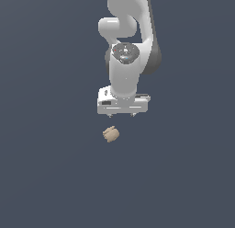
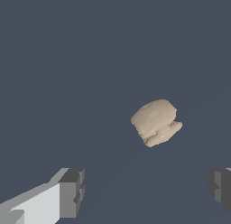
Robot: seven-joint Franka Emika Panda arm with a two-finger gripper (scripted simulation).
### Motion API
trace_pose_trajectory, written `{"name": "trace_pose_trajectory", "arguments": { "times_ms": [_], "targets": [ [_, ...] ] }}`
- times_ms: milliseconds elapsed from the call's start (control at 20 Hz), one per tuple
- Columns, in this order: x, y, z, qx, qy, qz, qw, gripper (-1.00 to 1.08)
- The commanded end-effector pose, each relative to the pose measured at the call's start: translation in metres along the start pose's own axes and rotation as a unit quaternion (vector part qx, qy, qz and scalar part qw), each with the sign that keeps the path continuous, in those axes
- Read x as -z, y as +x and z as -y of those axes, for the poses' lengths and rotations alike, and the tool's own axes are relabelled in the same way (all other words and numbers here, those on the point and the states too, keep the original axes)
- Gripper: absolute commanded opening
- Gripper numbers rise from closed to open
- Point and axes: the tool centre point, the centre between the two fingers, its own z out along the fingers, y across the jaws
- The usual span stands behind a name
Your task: Pick up the object and move it to a goal position.
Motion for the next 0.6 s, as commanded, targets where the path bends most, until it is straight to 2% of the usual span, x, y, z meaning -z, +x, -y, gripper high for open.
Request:
{"name": "trace_pose_trajectory", "arguments": {
  "times_ms": [0,550],
  "targets": [
    [-0.002,0.001,-0.001,0.006,0.000,0.000,1.0000,1.00],
    [-0.025,0.007,-0.016,0.079,-0.002,-0.006,0.9969,1.00]
  ]
}}
